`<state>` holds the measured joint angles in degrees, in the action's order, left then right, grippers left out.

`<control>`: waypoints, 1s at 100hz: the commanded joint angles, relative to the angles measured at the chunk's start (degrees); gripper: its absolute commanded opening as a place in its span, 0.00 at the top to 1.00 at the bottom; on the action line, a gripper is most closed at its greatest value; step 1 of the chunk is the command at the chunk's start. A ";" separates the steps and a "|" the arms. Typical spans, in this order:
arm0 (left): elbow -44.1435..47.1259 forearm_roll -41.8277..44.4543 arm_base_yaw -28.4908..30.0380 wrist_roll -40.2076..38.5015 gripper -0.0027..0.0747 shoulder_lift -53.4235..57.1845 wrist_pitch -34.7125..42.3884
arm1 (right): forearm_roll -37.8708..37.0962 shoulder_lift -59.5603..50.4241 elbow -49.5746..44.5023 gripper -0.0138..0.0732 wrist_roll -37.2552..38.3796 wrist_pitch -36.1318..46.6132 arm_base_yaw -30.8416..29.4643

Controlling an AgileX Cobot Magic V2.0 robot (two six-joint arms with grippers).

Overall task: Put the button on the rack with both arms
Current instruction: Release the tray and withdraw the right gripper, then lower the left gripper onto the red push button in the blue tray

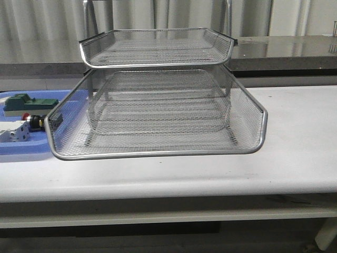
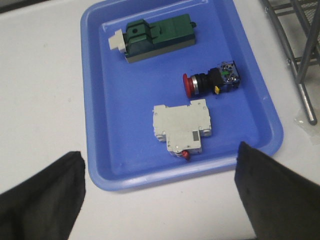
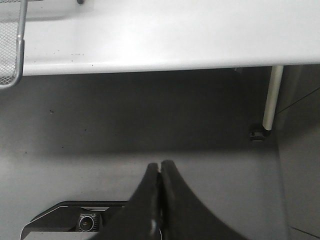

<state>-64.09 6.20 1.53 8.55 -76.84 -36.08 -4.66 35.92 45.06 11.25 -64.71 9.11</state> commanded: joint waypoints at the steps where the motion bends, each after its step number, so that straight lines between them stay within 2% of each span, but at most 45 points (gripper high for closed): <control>1: -4.57 -1.09 -0.10 6.10 0.22 -1.57 3.37 | -1.02 0.11 1.94 0.92 -0.24 2.62 -0.15; 43: -26.68 -9.30 -0.20 35.73 0.22 -22.73 -9.41 | -1.02 0.11 1.94 0.92 -0.24 2.62 -0.15; 60: -34.47 -9.77 -0.20 40.32 0.22 -30.29 -14.30 | -1.02 0.11 1.94 0.92 -0.24 2.62 -0.15; 100: -42.94 -10.79 -3.01 44.60 0.22 -40.46 -15.76 | -1.02 0.11 1.94 0.92 -0.24 2.62 -0.15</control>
<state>-103.92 -3.39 -0.38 52.62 -119.17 -53.32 -4.66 35.92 45.06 11.25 -64.71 9.11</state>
